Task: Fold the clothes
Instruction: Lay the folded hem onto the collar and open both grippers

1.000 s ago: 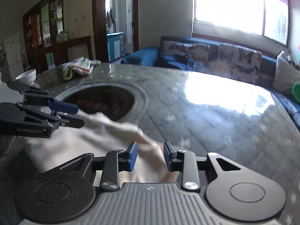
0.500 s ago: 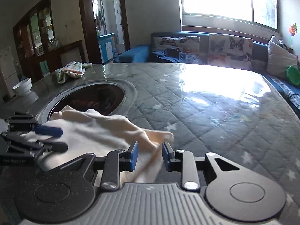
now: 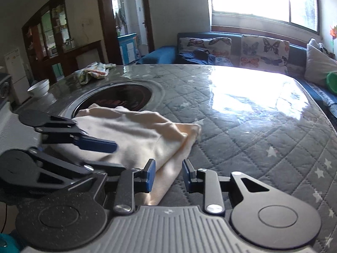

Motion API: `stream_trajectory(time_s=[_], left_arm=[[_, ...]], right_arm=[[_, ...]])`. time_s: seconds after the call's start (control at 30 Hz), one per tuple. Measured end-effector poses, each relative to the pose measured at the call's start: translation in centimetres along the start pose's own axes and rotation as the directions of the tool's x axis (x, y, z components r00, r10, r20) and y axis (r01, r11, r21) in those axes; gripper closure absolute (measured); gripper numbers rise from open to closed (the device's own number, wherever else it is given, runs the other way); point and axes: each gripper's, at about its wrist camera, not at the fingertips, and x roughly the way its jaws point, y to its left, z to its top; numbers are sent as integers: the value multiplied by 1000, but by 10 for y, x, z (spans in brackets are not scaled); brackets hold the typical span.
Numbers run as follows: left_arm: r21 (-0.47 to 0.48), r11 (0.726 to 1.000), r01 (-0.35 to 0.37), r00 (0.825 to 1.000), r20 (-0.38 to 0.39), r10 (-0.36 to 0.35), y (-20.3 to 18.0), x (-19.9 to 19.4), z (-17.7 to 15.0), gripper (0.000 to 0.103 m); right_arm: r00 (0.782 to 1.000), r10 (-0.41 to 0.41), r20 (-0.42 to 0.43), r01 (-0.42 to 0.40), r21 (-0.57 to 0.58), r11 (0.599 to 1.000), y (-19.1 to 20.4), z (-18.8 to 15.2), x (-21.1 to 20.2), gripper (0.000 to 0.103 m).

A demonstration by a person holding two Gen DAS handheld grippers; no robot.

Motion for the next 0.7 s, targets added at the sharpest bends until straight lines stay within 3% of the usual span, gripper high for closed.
stream_trajectory(time_s=[0.43, 0.6, 0.7], left_arm=[[-20, 1000, 1, 1000, 17, -1, -2, -8, -13, 59], [-65, 996, -65, 997, 47, 69, 16, -39, -23, 58], [-123, 982, -143, 987, 60, 151, 35, -64, -35, 58]], right_arm=[[999, -6, -36, 3, -77, 997, 16, -10, 11, 76], [998, -34, -47, 31, -61, 998, 11, -12, 15, 75], [998, -42, -49, 38, -69, 997, 13, -12, 15, 74]])
